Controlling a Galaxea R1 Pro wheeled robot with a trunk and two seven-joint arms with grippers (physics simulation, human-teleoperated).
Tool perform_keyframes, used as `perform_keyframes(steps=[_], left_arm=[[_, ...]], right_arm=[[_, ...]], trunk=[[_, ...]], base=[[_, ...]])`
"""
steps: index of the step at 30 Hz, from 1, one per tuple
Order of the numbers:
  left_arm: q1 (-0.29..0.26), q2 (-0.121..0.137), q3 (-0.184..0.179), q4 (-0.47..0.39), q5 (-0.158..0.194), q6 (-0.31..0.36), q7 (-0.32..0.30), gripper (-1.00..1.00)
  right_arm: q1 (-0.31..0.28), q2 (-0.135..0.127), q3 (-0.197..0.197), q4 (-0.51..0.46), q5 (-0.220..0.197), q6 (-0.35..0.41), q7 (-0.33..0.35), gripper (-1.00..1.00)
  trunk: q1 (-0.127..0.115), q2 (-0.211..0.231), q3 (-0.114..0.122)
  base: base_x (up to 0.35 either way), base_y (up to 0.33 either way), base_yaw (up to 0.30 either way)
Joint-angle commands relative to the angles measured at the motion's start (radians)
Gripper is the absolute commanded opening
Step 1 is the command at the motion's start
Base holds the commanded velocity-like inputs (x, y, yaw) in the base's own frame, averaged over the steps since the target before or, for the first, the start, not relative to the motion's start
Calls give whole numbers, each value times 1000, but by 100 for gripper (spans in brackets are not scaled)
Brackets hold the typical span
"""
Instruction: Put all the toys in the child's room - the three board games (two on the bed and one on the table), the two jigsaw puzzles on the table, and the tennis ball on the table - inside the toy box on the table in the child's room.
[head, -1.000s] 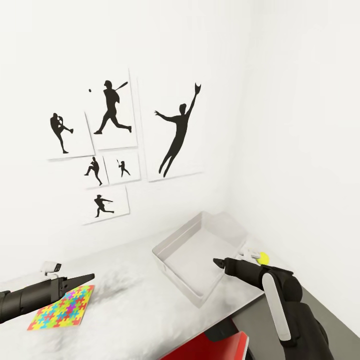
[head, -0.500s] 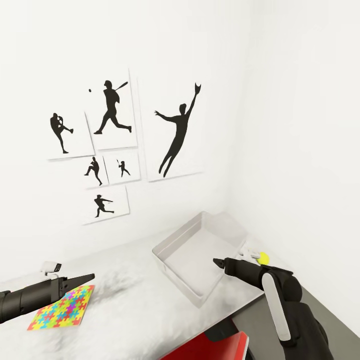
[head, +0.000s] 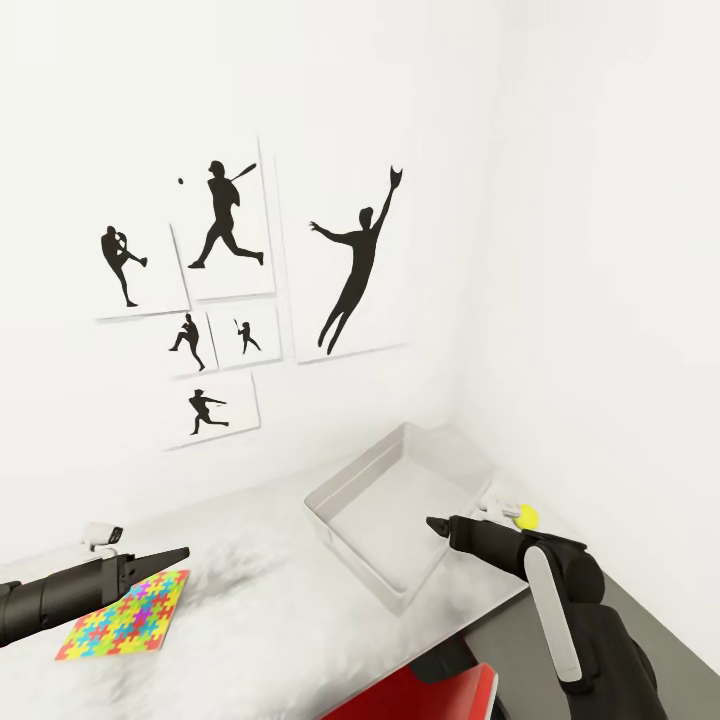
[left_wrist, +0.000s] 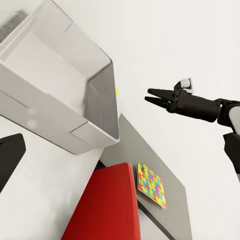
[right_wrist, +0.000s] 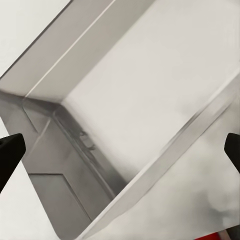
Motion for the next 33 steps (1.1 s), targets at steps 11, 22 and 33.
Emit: perform_keyframes(steps=[11,22,33], left_arm=[[-1,0,0,0,-1,11,-4,100],[-1,0,0,0,-1,11,-4,100],[-1,0,1,0,-1,11,-4,100]], right_arm=[[0,1,-3,1,3,-20,7,100],[0,-1,-3,2,2,-40,7,100],[1,0,-2,2,2,-41,8,100]], trunk=[[1,-2,-2],[1,-2,-2],[1,-2,-2]], base=[[0,0,1],[0,0,0],[0,0,0]])
